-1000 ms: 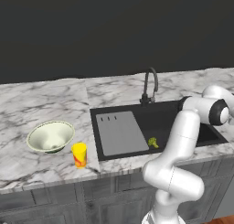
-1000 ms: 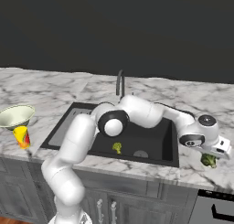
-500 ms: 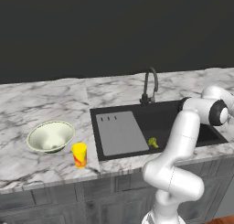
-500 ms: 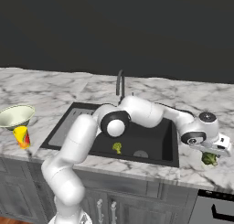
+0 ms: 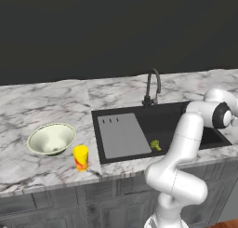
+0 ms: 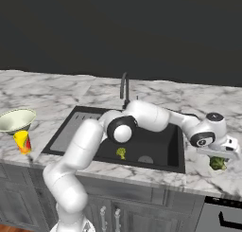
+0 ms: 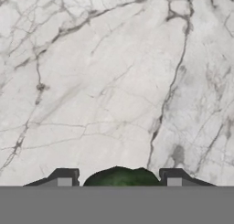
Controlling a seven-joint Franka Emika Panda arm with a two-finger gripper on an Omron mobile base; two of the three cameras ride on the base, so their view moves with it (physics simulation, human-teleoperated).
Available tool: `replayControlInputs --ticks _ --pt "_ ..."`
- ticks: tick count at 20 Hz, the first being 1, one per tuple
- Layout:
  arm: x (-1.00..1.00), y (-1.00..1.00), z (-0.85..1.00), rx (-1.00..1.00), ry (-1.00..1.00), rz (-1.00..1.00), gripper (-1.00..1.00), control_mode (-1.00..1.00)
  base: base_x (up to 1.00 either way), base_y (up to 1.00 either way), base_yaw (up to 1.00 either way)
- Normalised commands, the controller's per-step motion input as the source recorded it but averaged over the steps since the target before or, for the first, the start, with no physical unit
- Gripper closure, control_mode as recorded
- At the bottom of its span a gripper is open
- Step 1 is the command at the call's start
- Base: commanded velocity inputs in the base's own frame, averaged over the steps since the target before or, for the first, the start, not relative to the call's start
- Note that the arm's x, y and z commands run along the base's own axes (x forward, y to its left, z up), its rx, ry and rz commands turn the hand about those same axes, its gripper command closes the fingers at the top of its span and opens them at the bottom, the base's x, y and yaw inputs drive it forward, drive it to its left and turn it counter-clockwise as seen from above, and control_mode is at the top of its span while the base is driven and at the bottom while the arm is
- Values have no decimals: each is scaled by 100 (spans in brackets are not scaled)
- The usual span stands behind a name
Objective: Remove the broccoli and broccoli from the sink. Then move the bowl and cup from the counter to the sink for washing.
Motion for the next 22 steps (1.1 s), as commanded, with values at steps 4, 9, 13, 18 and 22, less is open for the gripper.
replayControlInputs --ticks 4,9,13,18,22 --pt "6 -8 -6 0 10 0 -100 -100 0 0 0" --pt "12 -2 -1 0 8 0 -100 -100 0 0 0" --pt "14 0 0 0 2 1 -100 -100 0 0 0" --pt "12 0 5 0 0 3 -100 -100 0 0 0" --pt "6 1 11 0 0 4 -100 -100 0 0 0"
